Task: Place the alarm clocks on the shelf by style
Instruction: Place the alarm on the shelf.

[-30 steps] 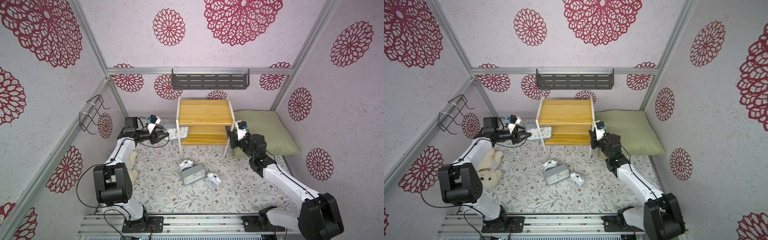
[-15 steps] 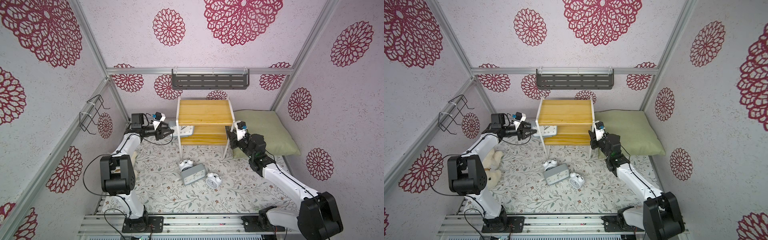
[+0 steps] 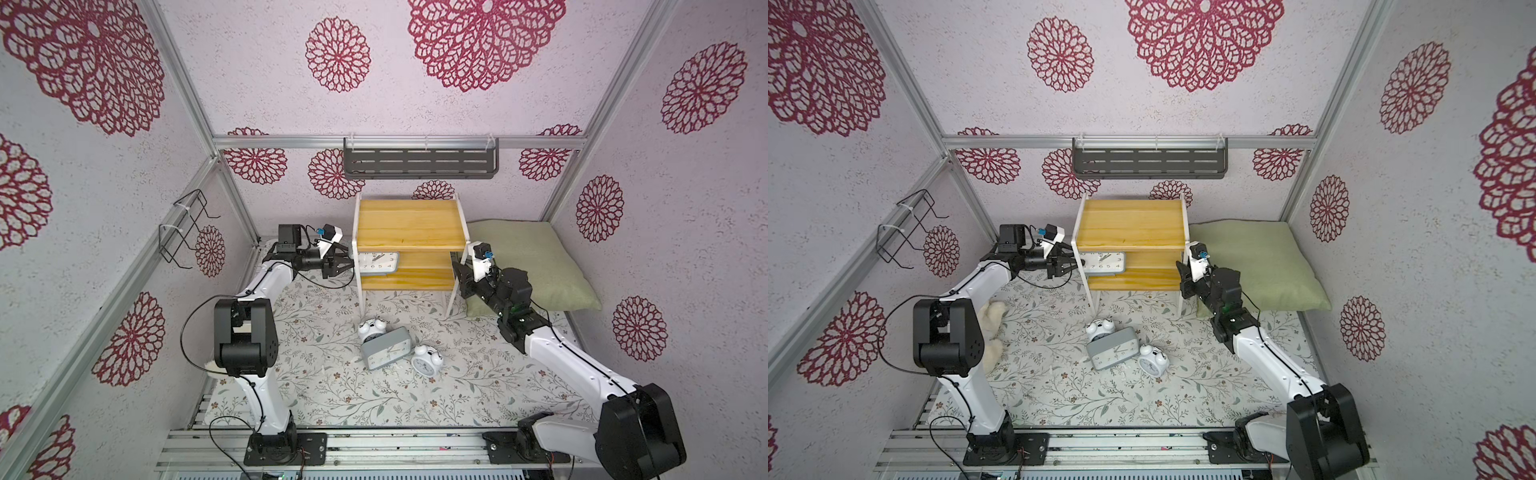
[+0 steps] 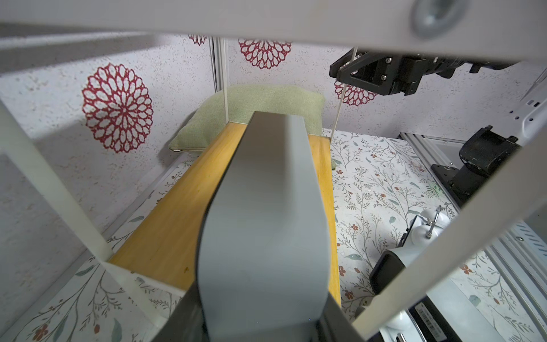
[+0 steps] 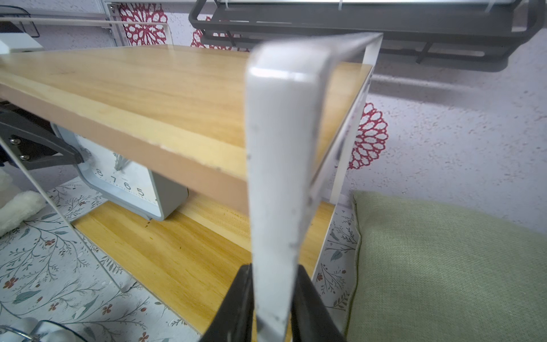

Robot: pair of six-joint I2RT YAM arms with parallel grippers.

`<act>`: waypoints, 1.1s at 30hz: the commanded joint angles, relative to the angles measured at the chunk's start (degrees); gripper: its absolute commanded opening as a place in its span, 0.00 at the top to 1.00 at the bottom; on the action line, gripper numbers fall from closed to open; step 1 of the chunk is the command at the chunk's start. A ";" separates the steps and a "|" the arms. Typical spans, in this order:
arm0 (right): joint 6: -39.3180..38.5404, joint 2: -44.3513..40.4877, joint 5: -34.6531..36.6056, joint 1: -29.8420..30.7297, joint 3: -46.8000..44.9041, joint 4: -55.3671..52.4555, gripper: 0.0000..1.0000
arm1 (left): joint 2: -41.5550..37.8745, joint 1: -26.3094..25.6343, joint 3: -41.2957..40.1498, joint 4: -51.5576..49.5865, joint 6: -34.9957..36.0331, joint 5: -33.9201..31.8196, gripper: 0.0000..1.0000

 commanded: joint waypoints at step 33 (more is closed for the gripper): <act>-1.04 0.38 -1.24 -0.34 0.79 1.93 0.73 | 6.14 -3.00 3.26 4.79 -5.06 3.24 0.36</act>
